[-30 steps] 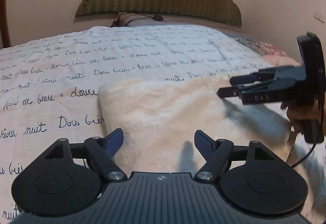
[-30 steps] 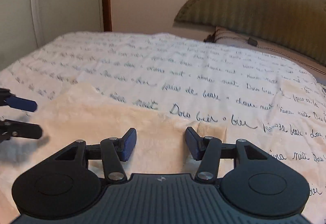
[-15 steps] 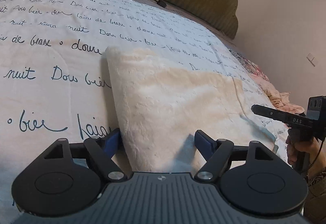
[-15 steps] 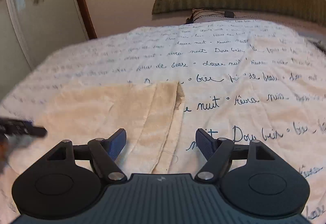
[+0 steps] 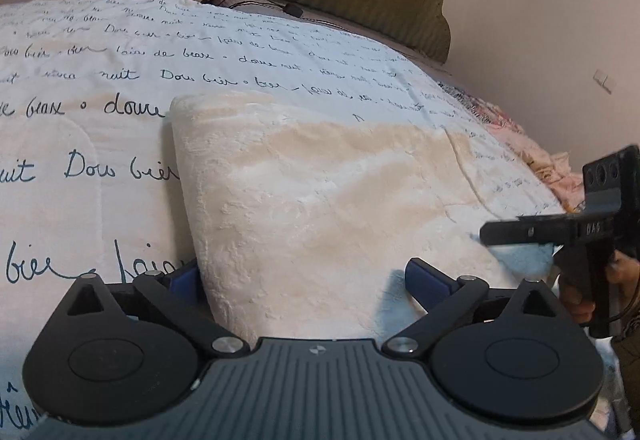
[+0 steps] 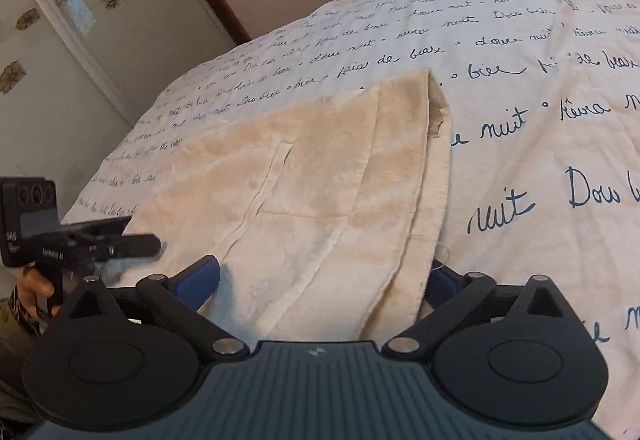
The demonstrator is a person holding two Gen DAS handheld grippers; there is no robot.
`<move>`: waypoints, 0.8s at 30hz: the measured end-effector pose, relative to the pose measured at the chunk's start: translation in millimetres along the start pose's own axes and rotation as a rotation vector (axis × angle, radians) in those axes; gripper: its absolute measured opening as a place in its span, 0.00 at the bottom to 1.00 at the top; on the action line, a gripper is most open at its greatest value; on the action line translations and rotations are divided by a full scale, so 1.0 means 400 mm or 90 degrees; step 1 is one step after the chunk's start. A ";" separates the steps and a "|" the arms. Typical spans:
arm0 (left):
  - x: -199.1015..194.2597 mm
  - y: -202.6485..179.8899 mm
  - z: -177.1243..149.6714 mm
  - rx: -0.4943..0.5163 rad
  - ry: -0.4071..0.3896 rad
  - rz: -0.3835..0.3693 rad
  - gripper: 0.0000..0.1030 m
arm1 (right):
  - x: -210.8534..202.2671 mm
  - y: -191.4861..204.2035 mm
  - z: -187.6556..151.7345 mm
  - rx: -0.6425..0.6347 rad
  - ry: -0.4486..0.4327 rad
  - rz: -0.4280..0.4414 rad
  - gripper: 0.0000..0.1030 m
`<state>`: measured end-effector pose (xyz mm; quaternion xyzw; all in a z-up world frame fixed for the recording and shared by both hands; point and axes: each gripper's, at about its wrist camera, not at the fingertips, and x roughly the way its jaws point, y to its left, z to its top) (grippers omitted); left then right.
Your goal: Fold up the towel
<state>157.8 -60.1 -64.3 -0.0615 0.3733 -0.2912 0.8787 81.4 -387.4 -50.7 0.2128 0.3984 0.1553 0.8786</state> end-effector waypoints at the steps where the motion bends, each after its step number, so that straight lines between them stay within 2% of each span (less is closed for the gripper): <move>1: 0.002 -0.007 -0.005 0.016 -0.001 0.009 0.99 | -0.003 -0.006 -0.004 0.023 -0.014 0.004 1.00; 5: 0.000 -0.002 -0.014 0.017 -0.012 0.009 0.99 | -0.024 -0.074 -0.032 0.125 -0.068 0.075 1.00; 7: -0.002 0.003 -0.015 0.008 -0.017 0.005 0.96 | -0.028 -0.072 -0.036 0.103 -0.062 0.079 1.00; 9: -0.004 0.008 -0.014 -0.001 -0.021 0.001 0.95 | -0.025 -0.055 -0.032 0.063 -0.047 0.063 1.00; 11: -0.007 0.013 -0.012 -0.017 -0.028 0.004 0.90 | -0.017 -0.029 -0.023 0.011 -0.020 0.037 0.97; 12: -0.009 0.016 -0.012 -0.027 -0.035 0.008 0.80 | -0.015 -0.011 -0.020 -0.018 -0.013 0.010 0.78; 13: -0.011 0.018 -0.011 -0.032 -0.039 0.014 0.65 | -0.019 -0.007 -0.017 -0.026 -0.014 -0.008 0.66; 15: -0.016 0.025 -0.003 -0.041 -0.039 0.016 0.54 | -0.035 -0.019 -0.017 0.003 -0.027 -0.003 0.48; 18: -0.037 0.020 0.005 -0.026 -0.057 0.029 0.23 | -0.053 -0.007 -0.027 0.005 -0.049 -0.012 0.39; 19: -0.045 0.014 0.007 -0.012 -0.065 0.035 0.17 | -0.057 0.005 -0.028 -0.006 -0.054 -0.021 0.38; 21: -0.063 0.000 0.008 0.013 -0.088 0.042 0.13 | -0.073 0.033 -0.023 -0.019 -0.072 -0.033 0.28; 24: -0.096 -0.020 0.011 0.048 -0.119 0.052 0.12 | -0.105 0.090 -0.001 -0.044 -0.109 -0.004 0.21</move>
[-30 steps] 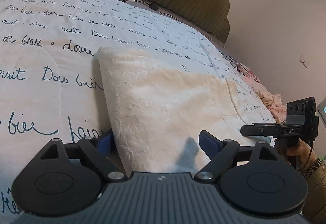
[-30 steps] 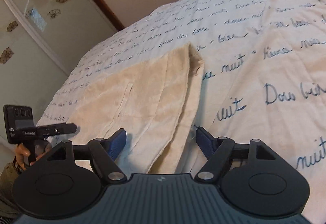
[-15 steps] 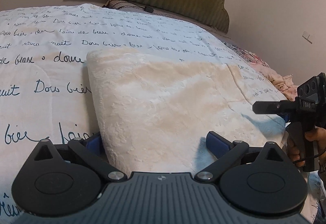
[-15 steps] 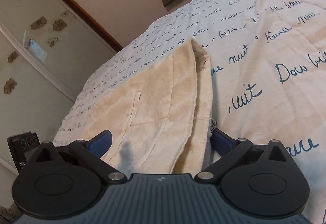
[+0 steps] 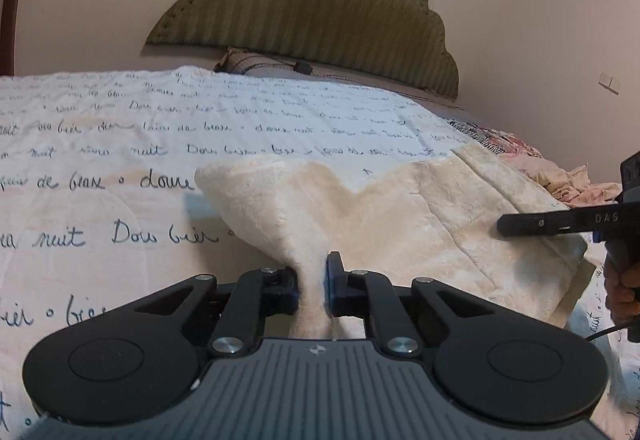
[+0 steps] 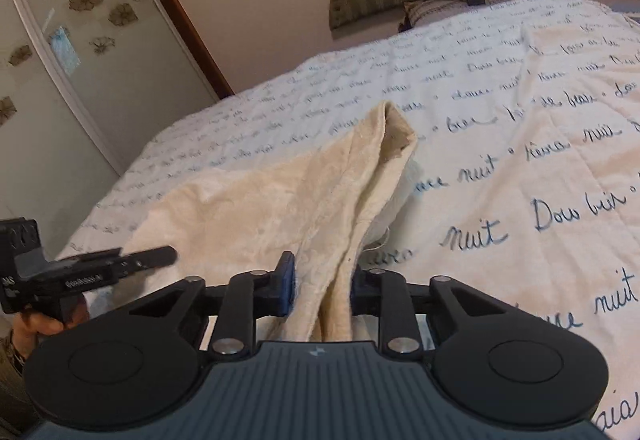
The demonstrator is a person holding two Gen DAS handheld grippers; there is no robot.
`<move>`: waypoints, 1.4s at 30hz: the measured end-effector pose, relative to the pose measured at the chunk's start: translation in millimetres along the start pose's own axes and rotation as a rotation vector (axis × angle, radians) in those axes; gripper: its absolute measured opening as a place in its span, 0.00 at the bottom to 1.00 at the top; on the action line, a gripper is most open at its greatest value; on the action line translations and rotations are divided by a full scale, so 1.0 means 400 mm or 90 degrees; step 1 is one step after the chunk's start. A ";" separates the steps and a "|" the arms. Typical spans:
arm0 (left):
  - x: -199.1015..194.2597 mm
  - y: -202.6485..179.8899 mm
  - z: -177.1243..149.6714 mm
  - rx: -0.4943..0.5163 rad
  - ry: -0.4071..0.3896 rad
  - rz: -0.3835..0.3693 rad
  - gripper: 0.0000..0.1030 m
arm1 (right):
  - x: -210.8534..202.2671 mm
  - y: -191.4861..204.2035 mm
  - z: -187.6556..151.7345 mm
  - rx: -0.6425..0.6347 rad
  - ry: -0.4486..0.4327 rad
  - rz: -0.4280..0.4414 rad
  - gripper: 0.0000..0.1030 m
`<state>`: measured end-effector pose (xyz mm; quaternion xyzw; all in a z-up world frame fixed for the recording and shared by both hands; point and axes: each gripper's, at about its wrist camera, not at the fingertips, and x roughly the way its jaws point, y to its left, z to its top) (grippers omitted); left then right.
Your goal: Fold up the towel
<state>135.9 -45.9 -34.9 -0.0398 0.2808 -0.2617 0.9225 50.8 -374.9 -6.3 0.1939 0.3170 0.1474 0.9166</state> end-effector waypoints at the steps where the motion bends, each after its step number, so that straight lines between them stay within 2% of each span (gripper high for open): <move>1: -0.010 0.000 0.006 0.005 -0.010 0.003 0.12 | -0.003 0.028 0.012 -0.024 -0.007 -0.002 0.21; 6: -0.075 0.028 0.065 0.059 -0.079 0.077 0.12 | 0.041 0.147 0.072 -0.111 -0.032 0.023 0.21; 9: -0.094 0.088 0.118 0.052 -0.091 0.108 0.12 | 0.102 0.177 0.116 -0.119 -0.053 0.048 0.21; 12: -0.073 0.153 0.151 0.042 -0.071 0.135 0.14 | 0.200 0.188 0.148 -0.123 -0.051 0.051 0.21; 14: -0.034 0.189 0.148 0.032 -0.034 0.155 0.15 | 0.276 0.178 0.150 -0.099 -0.017 0.052 0.21; 16: 0.018 0.225 0.121 0.024 0.024 0.182 0.26 | 0.345 0.175 0.132 -0.095 0.030 0.010 0.26; 17: 0.036 0.236 0.105 0.018 0.043 0.198 0.29 | 0.370 0.174 0.119 -0.101 0.048 -0.030 0.32; 18: 0.041 0.251 0.088 0.008 0.046 0.208 0.40 | 0.380 0.169 0.108 -0.108 0.053 -0.049 0.40; 20: 0.018 0.266 0.079 -0.009 0.036 0.229 0.59 | 0.359 0.143 0.096 -0.086 0.045 -0.027 0.40; 21: 0.001 0.265 0.080 -0.014 0.031 0.257 0.74 | 0.337 0.134 0.095 -0.076 0.038 -0.032 0.40; 22: -0.021 0.264 0.084 -0.012 0.020 0.289 0.79 | 0.311 0.131 0.097 -0.080 0.024 -0.052 0.40; 24: -0.068 0.242 0.094 0.018 -0.023 0.327 0.76 | 0.253 0.162 0.101 -0.126 -0.030 -0.121 0.41; 25: -0.088 0.224 0.102 0.030 -0.043 0.323 0.77 | 0.233 0.187 0.102 -0.161 -0.053 -0.138 0.43; 26: -0.102 0.205 0.112 0.031 -0.056 0.299 0.77 | 0.223 0.211 0.105 -0.187 -0.062 -0.126 0.43; 28: -0.102 0.171 0.128 0.014 -0.049 0.207 0.80 | 0.227 0.245 0.105 -0.197 -0.048 -0.060 0.42; 30: -0.065 0.152 0.121 -0.006 0.000 0.125 0.86 | 0.274 0.266 0.092 -0.191 0.001 -0.018 0.41; 31: -0.039 0.150 0.108 -0.012 0.041 0.107 0.85 | 0.305 0.273 0.078 -0.198 0.036 -0.028 0.41; 32: -0.011 0.148 0.082 -0.013 0.090 0.101 0.81 | 0.333 0.270 0.059 -0.215 0.070 -0.045 0.40; 33: -0.007 0.142 0.062 0.008 0.099 0.110 0.73 | 0.348 0.264 0.041 -0.232 0.089 -0.060 0.40; 35: -0.034 0.126 0.056 0.054 0.076 0.125 0.71 | 0.335 0.262 0.039 -0.233 0.093 -0.056 0.40; 36: -0.048 0.130 0.071 0.050 0.057 0.124 0.71 | 0.321 0.270 0.052 -0.237 0.086 -0.056 0.41; 38: -0.053 0.157 0.127 0.016 0.008 0.127 0.76 | 0.318 0.293 0.100 -0.260 0.052 -0.071 0.41; 40: -0.030 0.184 0.186 -0.007 -0.025 0.159 0.90 | 0.339 0.313 0.157 -0.286 0.026 -0.090 0.41; 42: 0.030 0.215 0.230 -0.020 -0.020 0.192 0.95 | 0.392 0.320 0.205 -0.306 0.019 -0.098 0.41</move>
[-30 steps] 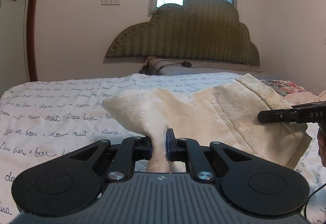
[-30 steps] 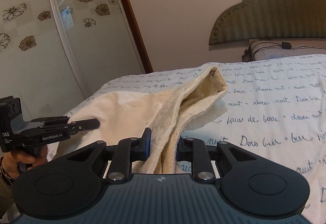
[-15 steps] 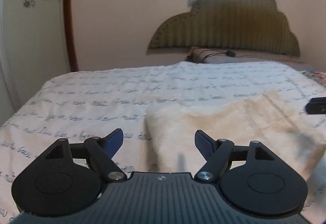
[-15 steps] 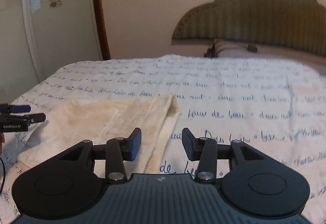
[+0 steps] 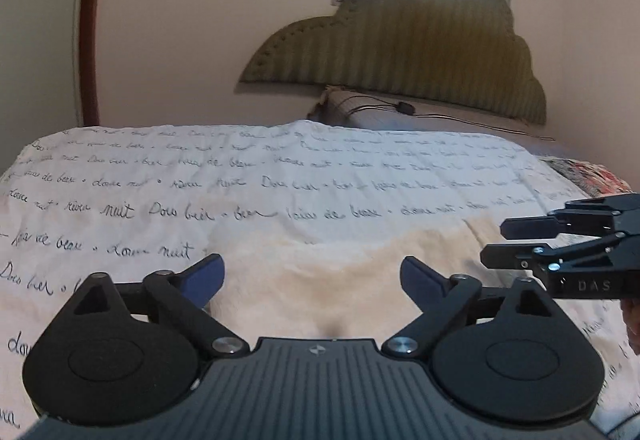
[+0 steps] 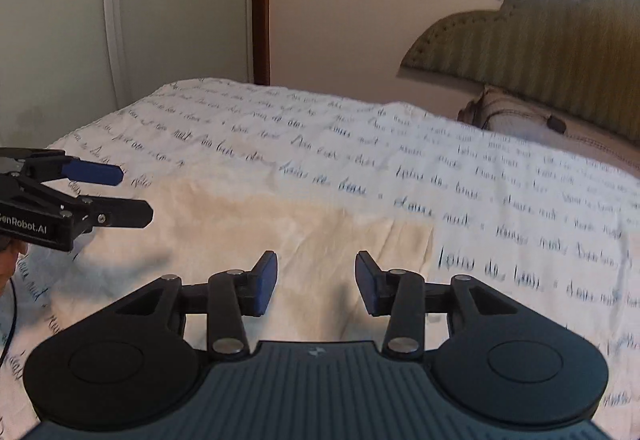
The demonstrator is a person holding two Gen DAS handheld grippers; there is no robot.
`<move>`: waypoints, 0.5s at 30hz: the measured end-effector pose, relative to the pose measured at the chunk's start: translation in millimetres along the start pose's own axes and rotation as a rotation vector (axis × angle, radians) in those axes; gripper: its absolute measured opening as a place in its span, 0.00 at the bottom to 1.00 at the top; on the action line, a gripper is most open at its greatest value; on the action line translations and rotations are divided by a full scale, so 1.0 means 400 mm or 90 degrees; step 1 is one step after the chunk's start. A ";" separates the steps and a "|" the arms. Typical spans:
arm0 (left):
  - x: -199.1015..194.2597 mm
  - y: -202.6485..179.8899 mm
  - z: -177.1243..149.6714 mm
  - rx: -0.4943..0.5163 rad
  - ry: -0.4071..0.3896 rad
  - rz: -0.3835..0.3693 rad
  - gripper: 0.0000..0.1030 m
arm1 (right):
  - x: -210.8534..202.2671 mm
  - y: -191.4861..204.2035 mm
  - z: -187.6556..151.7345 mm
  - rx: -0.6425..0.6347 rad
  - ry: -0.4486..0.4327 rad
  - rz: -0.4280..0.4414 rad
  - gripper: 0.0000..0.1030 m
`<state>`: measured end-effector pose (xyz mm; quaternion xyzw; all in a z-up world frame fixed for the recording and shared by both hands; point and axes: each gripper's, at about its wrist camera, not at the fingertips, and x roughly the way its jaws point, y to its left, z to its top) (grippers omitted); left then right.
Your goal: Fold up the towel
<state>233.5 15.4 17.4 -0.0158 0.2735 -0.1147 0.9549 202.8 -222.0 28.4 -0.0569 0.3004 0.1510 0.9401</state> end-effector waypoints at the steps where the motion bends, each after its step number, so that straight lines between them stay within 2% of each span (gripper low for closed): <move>1: 0.040 0.005 0.012 -0.005 0.029 0.013 0.95 | 0.036 -0.008 0.014 0.000 0.012 -0.008 0.41; 3: 0.118 0.015 0.009 -0.012 0.099 0.016 0.93 | 0.116 -0.029 0.016 0.001 0.057 -0.026 0.41; 5: 0.173 0.016 -0.029 0.021 0.165 0.033 0.96 | 0.167 -0.045 -0.023 -0.010 0.101 -0.043 0.41; 7: 0.147 0.029 -0.065 0.037 0.145 0.029 0.93 | 0.147 -0.065 -0.057 0.019 0.084 -0.032 0.42; 9: 0.090 0.048 -0.081 -0.010 0.125 0.023 0.85 | 0.095 -0.062 -0.071 0.035 0.072 -0.066 0.42; 10: 0.051 0.051 -0.093 -0.034 0.110 0.021 0.87 | 0.059 -0.047 -0.078 0.028 0.054 -0.070 0.43; 11: 0.012 0.045 -0.106 -0.044 0.090 0.009 0.87 | 0.021 -0.028 -0.085 0.025 0.034 -0.050 0.45; 13: -0.039 0.019 -0.135 -0.013 0.072 0.000 0.89 | -0.039 0.015 -0.109 0.022 0.014 0.019 0.44; 15: -0.061 -0.014 -0.173 0.035 0.073 0.013 0.88 | -0.050 0.058 -0.147 -0.009 0.040 0.036 0.44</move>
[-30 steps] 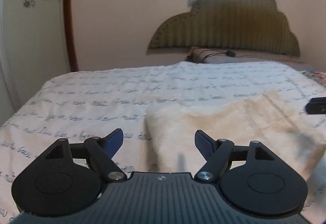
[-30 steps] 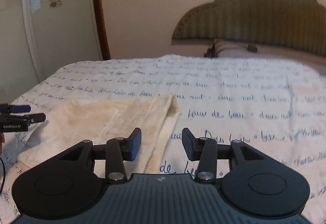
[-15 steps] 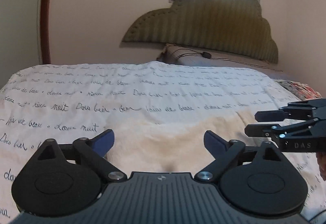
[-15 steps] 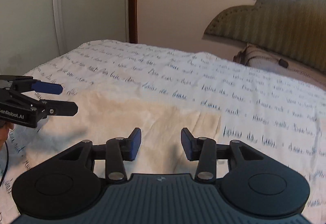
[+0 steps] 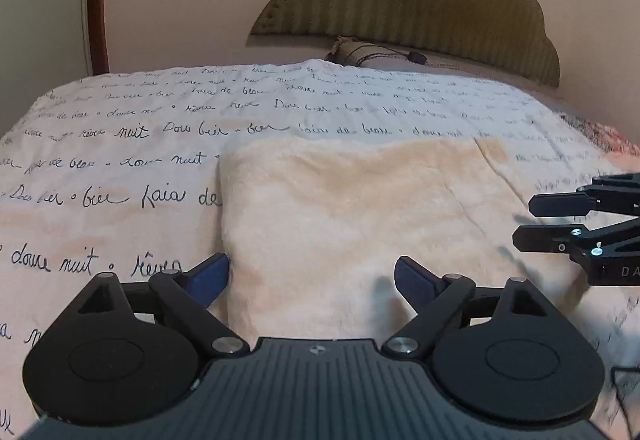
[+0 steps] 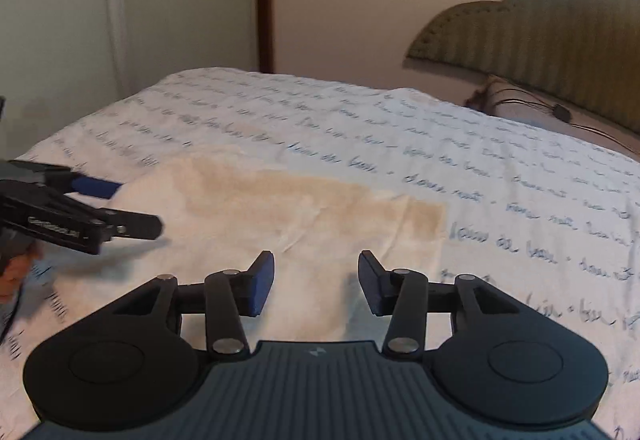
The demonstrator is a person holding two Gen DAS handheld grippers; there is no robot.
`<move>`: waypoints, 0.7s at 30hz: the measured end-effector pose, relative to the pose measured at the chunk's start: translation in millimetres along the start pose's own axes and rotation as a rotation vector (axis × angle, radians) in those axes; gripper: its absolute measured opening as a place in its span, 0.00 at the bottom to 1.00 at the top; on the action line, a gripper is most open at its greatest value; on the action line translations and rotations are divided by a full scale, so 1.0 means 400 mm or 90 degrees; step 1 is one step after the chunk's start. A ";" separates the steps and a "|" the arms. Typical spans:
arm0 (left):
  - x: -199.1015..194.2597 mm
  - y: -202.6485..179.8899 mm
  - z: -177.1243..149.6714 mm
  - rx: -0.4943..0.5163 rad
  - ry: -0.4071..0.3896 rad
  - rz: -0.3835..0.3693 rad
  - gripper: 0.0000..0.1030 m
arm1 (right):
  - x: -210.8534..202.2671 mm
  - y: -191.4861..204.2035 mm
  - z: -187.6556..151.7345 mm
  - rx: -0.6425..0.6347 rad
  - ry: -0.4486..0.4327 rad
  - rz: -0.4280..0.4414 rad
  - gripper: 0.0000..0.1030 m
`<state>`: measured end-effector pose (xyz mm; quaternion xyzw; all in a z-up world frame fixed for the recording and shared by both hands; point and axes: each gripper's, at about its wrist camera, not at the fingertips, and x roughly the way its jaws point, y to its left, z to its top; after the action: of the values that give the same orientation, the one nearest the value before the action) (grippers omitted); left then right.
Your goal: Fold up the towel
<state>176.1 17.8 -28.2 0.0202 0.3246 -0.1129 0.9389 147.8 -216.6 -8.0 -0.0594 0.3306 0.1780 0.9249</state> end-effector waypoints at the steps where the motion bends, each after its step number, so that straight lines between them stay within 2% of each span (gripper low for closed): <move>1: 0.007 -0.012 -0.016 0.023 0.006 0.009 0.86 | 0.011 0.016 -0.021 -0.022 0.020 -0.011 0.44; 2: 0.014 -0.020 -0.029 0.032 0.006 0.022 0.85 | 0.018 0.021 -0.041 -0.034 0.017 -0.020 0.44; 5: -0.029 -0.005 -0.035 -0.031 -0.003 0.015 0.75 | -0.012 0.006 -0.045 0.057 -0.006 -0.034 0.44; 6: -0.055 -0.002 -0.041 -0.041 -0.014 0.015 0.76 | -0.039 0.021 -0.043 0.055 -0.030 -0.043 0.45; 8: -0.094 0.003 -0.066 -0.049 -0.028 0.011 0.78 | -0.075 0.048 -0.053 0.058 -0.052 -0.028 0.45; 10: -0.093 0.005 -0.090 -0.043 -0.014 0.006 0.82 | -0.079 0.064 -0.077 0.069 -0.047 -0.007 0.49; 11: -0.082 0.008 -0.102 -0.045 -0.006 0.009 0.83 | -0.069 0.067 -0.091 0.070 -0.036 -0.008 0.54; 14: -0.097 0.036 -0.108 -0.105 0.006 -0.009 0.82 | -0.063 0.076 -0.120 0.083 -0.031 -0.022 0.54; 15: -0.119 0.038 -0.106 -0.106 -0.003 -0.013 0.77 | -0.079 0.086 -0.120 0.084 -0.039 -0.036 0.54; 17: -0.158 0.032 -0.107 -0.078 -0.029 0.007 0.79 | -0.116 0.109 -0.120 0.090 -0.059 -0.052 0.55; 19: -0.182 0.025 -0.121 -0.057 -0.038 0.030 0.80 | -0.147 0.131 -0.129 0.105 -0.080 -0.024 0.55; 21: -0.187 0.024 -0.141 -0.047 -0.022 0.028 0.80 | -0.158 0.155 -0.145 0.113 -0.079 -0.002 0.55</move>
<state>87.2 48.3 -27.1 -0.0093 0.3116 -0.0804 0.9468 45.2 -190.3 -12.2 0.0335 0.2873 0.1497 0.9455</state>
